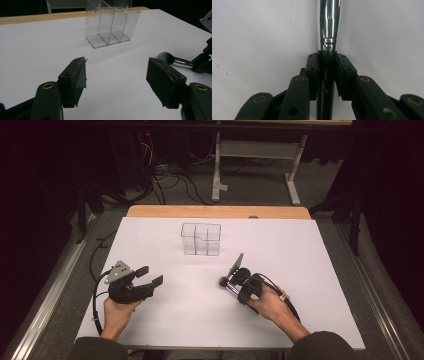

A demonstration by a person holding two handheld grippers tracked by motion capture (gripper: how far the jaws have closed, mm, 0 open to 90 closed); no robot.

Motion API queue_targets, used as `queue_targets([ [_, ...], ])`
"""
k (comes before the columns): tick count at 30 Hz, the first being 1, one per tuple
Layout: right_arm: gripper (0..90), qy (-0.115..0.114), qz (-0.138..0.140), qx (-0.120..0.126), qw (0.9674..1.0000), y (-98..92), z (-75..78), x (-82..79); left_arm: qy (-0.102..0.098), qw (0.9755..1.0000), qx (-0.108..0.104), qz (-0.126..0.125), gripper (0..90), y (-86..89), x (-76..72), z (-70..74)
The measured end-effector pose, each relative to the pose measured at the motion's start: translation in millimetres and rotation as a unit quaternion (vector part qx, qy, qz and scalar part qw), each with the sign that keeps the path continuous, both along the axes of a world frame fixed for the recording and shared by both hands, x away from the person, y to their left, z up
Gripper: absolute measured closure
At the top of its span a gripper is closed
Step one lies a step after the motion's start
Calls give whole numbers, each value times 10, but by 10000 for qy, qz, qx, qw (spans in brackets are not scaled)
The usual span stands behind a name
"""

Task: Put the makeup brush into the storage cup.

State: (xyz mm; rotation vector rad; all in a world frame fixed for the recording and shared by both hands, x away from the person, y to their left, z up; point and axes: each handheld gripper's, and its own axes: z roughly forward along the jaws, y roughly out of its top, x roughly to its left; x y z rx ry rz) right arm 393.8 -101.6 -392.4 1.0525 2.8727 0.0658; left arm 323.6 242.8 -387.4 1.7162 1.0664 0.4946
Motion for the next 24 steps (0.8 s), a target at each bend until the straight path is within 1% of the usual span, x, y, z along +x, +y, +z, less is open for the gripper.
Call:
queue_targets([
  [2,764,-31,88,31,10000,-17,-1,-1,-8,10000,-20,-4,323,0,-2,2],
  [5,764,-19,67,67,10000,-29,4,-5,9,10000,-16,2,324,4,1,1],
  [6,765,-35,119,97,9999,-44,1,-1,13,10000,-21,4,324,7,3,0],
  [7,765,-5,-7,113,9999,-42,8,-12,15,10000,-25,3,324,8,3,0],
  [8,765,-8,29,135,9999,-52,12,-7,15,10000,-36,4,324,6,1,1],
  [9,765,-24,9,199,9998,-67,22,-9,13,10000,-33,-4,324,3,-3,3],
  [10,765,-24,9,199,9998,-67,22,-9,13,10000,-33,-4,324,3,-3,3],
  [11,765,-52,-100,245,9996,-67,40,-30,6,10000,-33,-8,325,1,-4,4],
  [12,765,-52,-100,245,9996,-67,40,-30,4,10000,-34,-9,325,1,-5,4],
  [13,765,-86,26,276,9996,-81,44,-21,4,10000,-36,-7,325,0,-4,4],
  [14,765,-111,-9,305,9995,-77,57,-33,8,10000,-36,-3,325,1,-3,3],
  [15,765,-111,36,377,9992,-82,70,-46,5,10000,-40,12,326,3,0,1],
  [17,766,-146,21,423,9990,-84,76,-53,8,10000,-40,14,326,5,0,1],
  [19,766,-135,15,488,9987,-93,87,-55,-11,10000,-30,14,327,3,-8,5],
  [20,766,-120,-104,508,9986,-92,94,-69,-11,10000,-30,14,327,3,-8,5],
  [21,766,-214,-14,558,9982,-103,94,-65,-16,10000,-30,14,327,3,-9,6],
  [22,766,-214,-14,558,9982,-103,94,-65,-13,10000,-35,14,327,3,-8,5],
  [23,766,-213,3,634,9978,-117,110,-73,4,10000,-39,8,327,4,-3,3],
  [24,766,-213,3,634,9978,-117,110,-73,4,10000,-39,8,327,4,-3,3],
])
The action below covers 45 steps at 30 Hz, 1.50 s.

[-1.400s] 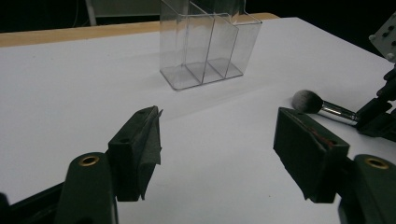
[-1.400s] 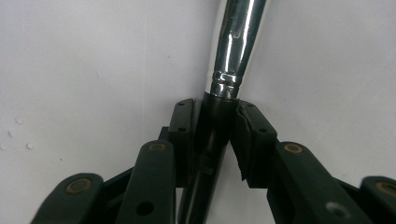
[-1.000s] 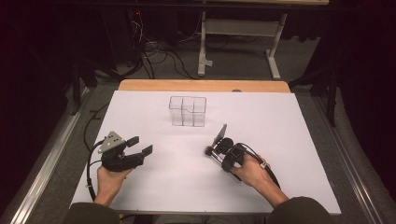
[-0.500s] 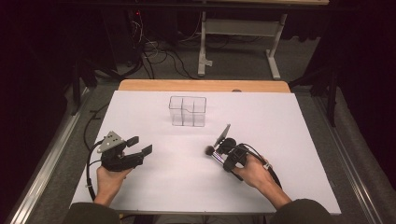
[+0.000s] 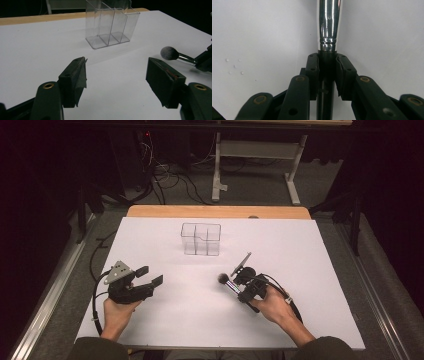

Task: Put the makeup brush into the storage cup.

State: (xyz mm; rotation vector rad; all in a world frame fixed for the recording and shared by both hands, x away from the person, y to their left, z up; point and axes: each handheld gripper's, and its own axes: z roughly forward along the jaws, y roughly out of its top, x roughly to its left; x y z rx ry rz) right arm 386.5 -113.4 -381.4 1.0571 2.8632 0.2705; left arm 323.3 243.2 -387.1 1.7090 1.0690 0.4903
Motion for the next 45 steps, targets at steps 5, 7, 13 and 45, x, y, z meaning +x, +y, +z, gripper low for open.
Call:
queue_targets([
  [5,766,-5,-219,208,9995,-16,53,-59,-4,10000,6,-6,327,-4,-5,2],
  [7,766,-123,14,300,9995,-41,53,-48,0,10000,0,-11,327,-6,-3,1],
  [13,766,-192,18,438,9989,-65,77,-75,36,10000,1,-21,326,-4,3,-2],
  [45,765,-675,65,1620,9845,-192,211,-309,129,9996,-6,-254,328,-89,-14,0],
])
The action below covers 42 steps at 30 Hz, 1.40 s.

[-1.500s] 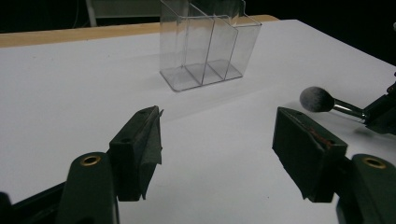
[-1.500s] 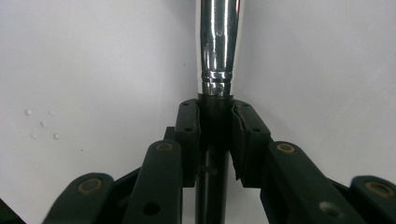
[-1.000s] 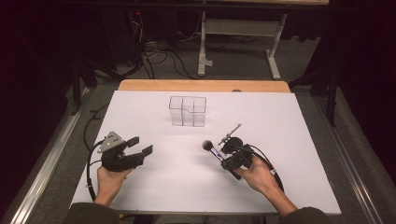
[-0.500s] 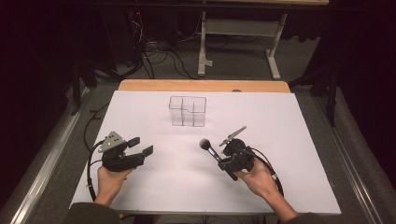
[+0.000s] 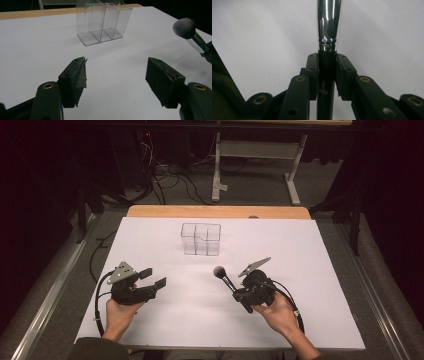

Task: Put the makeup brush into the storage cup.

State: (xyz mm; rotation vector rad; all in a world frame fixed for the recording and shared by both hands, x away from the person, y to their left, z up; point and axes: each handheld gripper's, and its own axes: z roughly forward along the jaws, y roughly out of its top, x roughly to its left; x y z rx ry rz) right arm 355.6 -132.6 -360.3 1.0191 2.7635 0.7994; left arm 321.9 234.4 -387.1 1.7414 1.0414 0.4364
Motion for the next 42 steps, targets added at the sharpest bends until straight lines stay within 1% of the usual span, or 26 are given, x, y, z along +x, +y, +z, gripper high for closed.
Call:
queue_targets([
  [1,765,-17,-9,29,10000,-5,5,-8,12,10000,3,-20,328,-13,-2,0],
  [2,765,-96,52,103,9999,-41,11,-25,25,10000,15,-64,327,-26,-1,-1],
  [3,765,-96,52,103,9999,-41,11,-25,31,9999,42,-98,327,-37,2,-2],
  [5,765,-165,36,198,9997,-63,9,-44,41,9998,99,-150,325,-59,3,-3],
  [6,765,-179,43,233,9996,-76,10,-53,33,9998,94,-159,325,-67,0,-1],
  [7,765,-174,-15,307,9994,-80,7,-67,19,9998,93,-159,325,-73,-2,1],
  [9,765,-245,6,380,9990,-100,1,-76,5,9998,69,-168,326,-86,-8,9],
  [10,765,-280,-12,465,9985,-101,0,-78,0,9998,60,-196,328,-101,-10,12],
  [13,765,-322,16,518,9981,-110,2,-73,5,9997,77,-240,336,-125,-7,16],
  [14,765,-317,-17,556,9979,-102,-2,-78,-3,9996,87,-267,336,-145,-8,21],
  [16,765,-381,32,569,9976,-94,-24,-87,-13,9991,114,-407,340,-201,-16,37],
  [17,765,-396,28,576,9976,-93,-24,-91,-13,9991,114,-407,340,-201,-16,37],
  [18,765,-396,28,576,9976,-93,-24,-91,-6,9987,125,-487,340,-223,-18,41],
  [20,765,-410,-21,637,9971,-92,-14,-102,22,9977,228,-638,339,-280,-19,42],
  [21,765,-474,4,703,9964,-104,-8,-95,17,9973,237,-697,339,-310,-17,41],
  [22,765,-474,4,703,9964,-104,-8,-95,17,9973,237,-697,339,-310,-17,41],
  [23,765,-464,-33,774,9959,-109,-15,-97,-13,9966,290,-775,336,-340,-16,48],
  [24,765,-464,-33,774,9959,-109,-15,-97,-13,9966,290,-775,333,-340,-16,48],
  [25,765,-466,-38,778,9959,-115,-28,-98,-48,9959,330,-836,332,-366,-25,58],
  [28,764,-472,-79,787,9957,-116,-32,-101,-45,9953,300,-922,341,-387,-30,59],
  [29,764,-475,-101,785,9957,-116,-29,-101,-39,9947,345,-971,350,-401,-27,57],
  [32,764,-512,-99,830,9952,-130,-30,-88,-6,9944,328,-1005,392,-415,-24,57],
  [33,764,-514,-117,847,9950,-135,-25,-90,-32,9941,351,-1027,395,-429,-30,70],
  [37,764,-533,-130,909,9943,-144,-3,-102,-97,9943,305,-1020,387,-451,-40,89],
  [38,764,-548,-142,947,9939,-146,2,-101,-121,9939,314,-1045,385,-466,-36,99],
  [42,764,-555,-147,963,9937,-152,4,-96,-137,9938,283,-1064,385,-498,-27,115],
])
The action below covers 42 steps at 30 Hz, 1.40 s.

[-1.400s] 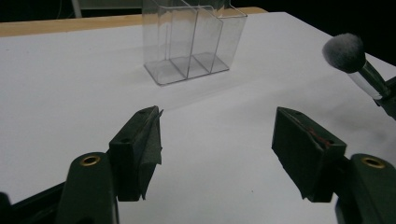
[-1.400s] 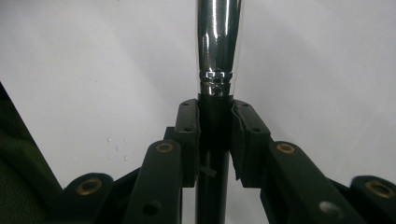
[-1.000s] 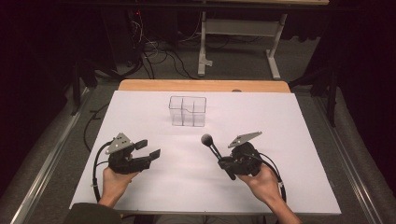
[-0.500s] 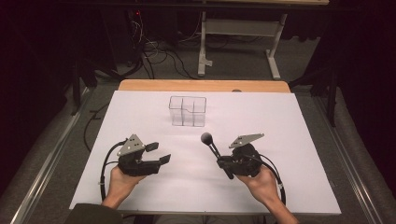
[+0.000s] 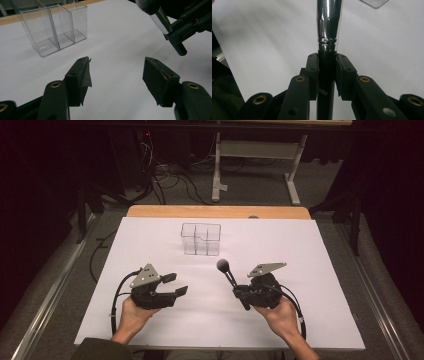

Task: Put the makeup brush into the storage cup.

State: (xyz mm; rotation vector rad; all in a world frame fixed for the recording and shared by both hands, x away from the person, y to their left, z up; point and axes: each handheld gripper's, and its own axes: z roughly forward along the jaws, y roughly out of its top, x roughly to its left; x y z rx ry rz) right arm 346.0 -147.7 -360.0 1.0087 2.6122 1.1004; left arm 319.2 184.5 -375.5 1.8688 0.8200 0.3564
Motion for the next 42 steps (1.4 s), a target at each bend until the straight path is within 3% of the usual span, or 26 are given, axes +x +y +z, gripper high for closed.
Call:
queue_targets([
  [8,764,-38,-47,36,10000,-19,19,-15,83,9997,-139,-177,376,-164,53,59],
  [29,764,-136,-100,160,9997,-17,27,-29,260,9968,-126,-740,363,-666,219,91],
  [42,764,-242,-32,140,9996,49,16,-54,263,9958,-253,-839,363,-745,266,95],
])
